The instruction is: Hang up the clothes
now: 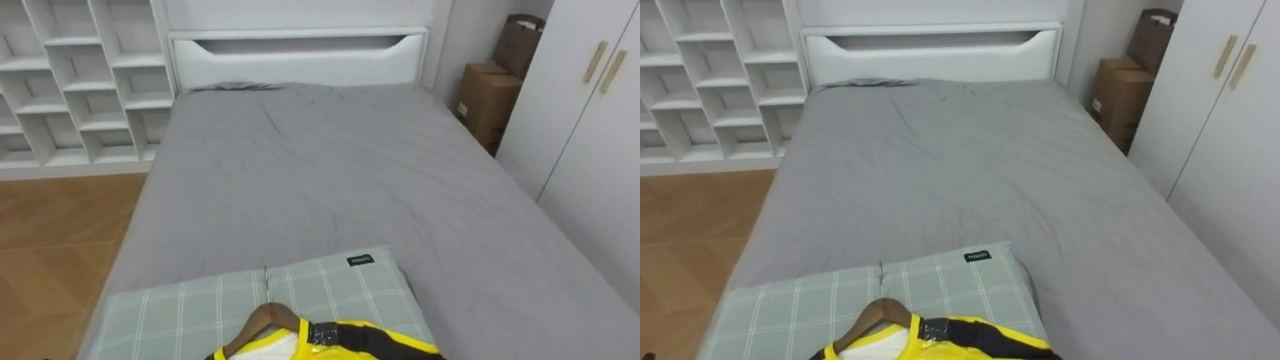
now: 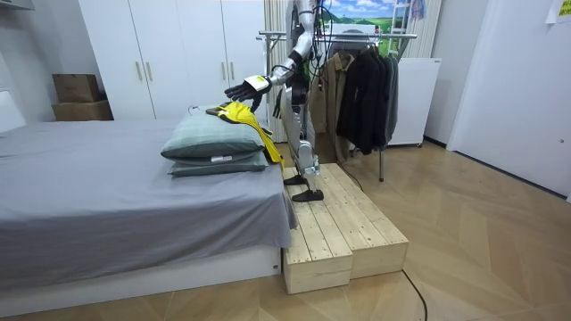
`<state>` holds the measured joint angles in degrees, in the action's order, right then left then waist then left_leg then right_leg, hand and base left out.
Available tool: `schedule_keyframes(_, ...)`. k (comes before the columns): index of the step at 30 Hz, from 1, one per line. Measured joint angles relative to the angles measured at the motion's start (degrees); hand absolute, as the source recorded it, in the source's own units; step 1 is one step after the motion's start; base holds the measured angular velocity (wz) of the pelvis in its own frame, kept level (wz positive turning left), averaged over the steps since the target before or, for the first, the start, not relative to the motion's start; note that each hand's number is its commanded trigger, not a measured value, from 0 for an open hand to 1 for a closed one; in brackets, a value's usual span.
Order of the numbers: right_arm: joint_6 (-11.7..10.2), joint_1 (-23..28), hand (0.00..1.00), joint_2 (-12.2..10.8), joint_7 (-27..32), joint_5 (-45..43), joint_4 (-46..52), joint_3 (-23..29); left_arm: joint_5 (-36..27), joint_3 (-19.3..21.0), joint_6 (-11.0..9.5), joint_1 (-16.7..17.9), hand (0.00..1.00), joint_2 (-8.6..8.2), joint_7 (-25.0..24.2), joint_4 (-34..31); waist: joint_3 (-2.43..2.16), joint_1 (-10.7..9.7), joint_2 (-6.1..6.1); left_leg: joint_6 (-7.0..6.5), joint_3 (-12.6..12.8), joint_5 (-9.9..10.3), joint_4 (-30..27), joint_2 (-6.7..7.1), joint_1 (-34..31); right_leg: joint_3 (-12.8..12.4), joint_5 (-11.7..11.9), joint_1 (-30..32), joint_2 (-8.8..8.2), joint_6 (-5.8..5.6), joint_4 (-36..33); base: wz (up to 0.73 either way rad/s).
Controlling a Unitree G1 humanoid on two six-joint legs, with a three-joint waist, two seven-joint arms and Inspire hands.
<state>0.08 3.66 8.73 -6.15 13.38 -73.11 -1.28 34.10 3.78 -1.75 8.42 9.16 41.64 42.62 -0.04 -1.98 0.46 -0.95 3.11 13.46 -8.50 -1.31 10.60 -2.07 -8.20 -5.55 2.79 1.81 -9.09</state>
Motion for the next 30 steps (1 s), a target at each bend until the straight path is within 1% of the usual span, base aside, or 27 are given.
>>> schedule_keyframes(1, 0.0, 0.0, 0.0, 0.0, -0.2, 0.0, 0.0, 0.0, 0.6, -0.8, -0.3, 0.0, 0.0, 0.39, 0.0, -0.2, 0.03, -0.1, 0.0, 0.0, 0.0, 0.0, 0.0, 0.0, 0.0, -0.1, 0.0, 0.0, 0.01, 0.0, 0.0, 0.0)
schedule_keyframes(2, 0.0, 0.0, 0.0, 0.0, -0.2, 0.1, 0.0, 0.0, 1.0, -1.0, -0.3, 0.0, 0.0, 0.41, 0.0, -0.4, 0.07, -0.2, -0.03, 0.0, 0.0, 0.0, 0.0, 0.0, 0.0, -0.1, 0.0, 0.0, 0.03, 0.0, 0.0, 0.0)
schedule_keyframes(3, 0.0, 0.0, 0.0, 0.0, -0.2, 0.1, 0.0, -0.1, 2.7, -1.2, -0.3, 0.0, 0.0, 0.46, 0.0, -0.8, 0.13, -0.3, -0.08, 0.0, 0.0, 0.0, 0.0, 0.0, 0.0, -0.3, 0.0, 0.1, 0.07, 0.0, 0.0, 0.0)
schedule_keyframes(10, -0.3, -0.2, 0.0, 0.0, -0.2, 0.1, 0.0, -0.2, 9.3, -3.4, -0.8, -0.1, 0.0, 0.53, 0.0, -2.3, 0.14, -1.1, 0.09, 0.0, -0.1, 0.0, 0.1, 0.0, -0.2, -0.6, 0.0, 0.4, 0.17, 0.01, 0.1, 0.0)
schedule_keyframes(13, -0.8, -0.2, 0.0, 0.0, -0.1, 0.1, 0.0, -0.3, 9.5, -4.7, -1.1, -0.1, 0.0, 0.55, 0.0, -3.2, 0.14, -1.1, 0.13, 0.0, -0.1, 0.0, 0.1, 0.0, -0.3, -0.7, 0.0, 0.4, 0.2, 0.01, 0.2, 0.0)
schedule_keyframes(18, -1.3, -0.2, 0.0, 0.1, -0.3, 0.0, -0.1, -0.3, 11.8, -4.8, -1.2, -0.1, 0.0, 0.59, 0.0, -3.0, 0.2, -1.1, 0.02, 0.0, 0.1, 0.0, 0.1, 0.0, -0.3, -0.9, 0.0, 0.5, 0.22, 0.0, 0.3, 0.0)
schedule_keyframes(20, -1.3, -0.1, 0.0, 0.1, -0.3, -0.1, -0.1, -0.1, 11.9, -4.8, -1.2, 0.0, 0.0, 0.59, -0.3, -2.8, 0.22, -1.1, -0.02, 0.0, 0.6, 0.0, 0.1, 0.0, -0.3, -1.0, 0.0, 0.6, 0.22, 0.0, 0.3, -0.03)
schedule_keyframes(21, -1.3, -0.1, 0.0, 0.1, -0.4, -0.4, 0.0, 0.1, 11.9, -4.8, -1.2, -0.1, 0.0, 0.59, -0.9, -2.4, 0.38, -1.0, 0.34, 0.0, 0.9, 0.0, 0.2, -0.03, -0.3, -1.2, 0.0, 0.7, 0.24, 0.0, 0.3, -0.09)
schedule_keyframes(22, -1.3, -0.1, 0.0, 0.2, -0.4, -0.5, 0.0, 0.3, 11.9, -4.8, -1.1, 0.0, 0.0, 0.59, -1.6, -1.9, 0.32, -1.1, 0.28, 0.0, 1.1, 0.0, 0.3, -0.04, -0.4, -1.2, 0.0, 0.8, 0.24, 0.0, 0.2, -0.09)
schedule_keyframes(24, -1.4, -0.1, 0.0, 0.2, -0.8, -0.7, 0.0, 0.4, 11.8, -4.8, -1.1, 0.0, 0.0, 0.58, -2.9, -1.9, 0.34, -1.2, 0.41, 0.0, 1.2, 0.0, 0.4, -0.06, -0.5, -1.4, 0.0, 1.1, 0.28, 0.0, 0.2, -0.06)
schedule_keyframes(26, -1.4, -0.4, 0.0, 0.5, -1.0, -1.3, 0.0, 0.4, 11.7, -5.1, -1.0, -0.1, 0.0, 0.58, -4.1, -1.8, 0.17, -1.4, 0.79, 0.0, 1.5, 0.0, 0.5, -0.06, -0.8, -1.5, 0.1, 1.5, 0.29, -0.01, 0.1, -0.06)
schedule_keyframes(27, -1.4, -0.6, 0.0, 0.7, -1.1, -2.0, 0.0, 0.4, 11.7, -5.4, -1.0, -0.1, 0.0, 0.58, -4.9, -1.8, 0.09, -1.8, 1.08, -0.01, 1.5, 0.0, 0.5, -0.06, -0.9, -1.6, 0.2, 1.6, 0.29, -0.03, 0.0, 0.0)
schedule_keyframes(29, -1.5, -0.9, 0.0, 0.9, -1.1, -2.2, -0.1, 0.4, 11.7, -5.6, -1.0, -0.1, 0.0, 0.59, -6.2, -1.6, 0.08, -2.6, 1.62, -0.01, 1.6, 0.0, 0.5, -0.05, -0.9, -1.6, 0.2, 1.6, 0.27, -0.03, 0.0, 0.0)
schedule_keyframes(30, -1.5, -1.0, 0.0, 1.0, -1.3, -2.2, -0.1, 0.4, 11.7, -5.7, -0.9, -0.3, 0.0, 0.6, -7.1, -1.5, -0.02, -2.9, 1.83, -0.01, 1.6, 0.0, 0.4, -0.05, -0.9, -1.6, 0.2, 1.6, 0.27, -0.03, 0.0, 0.0)
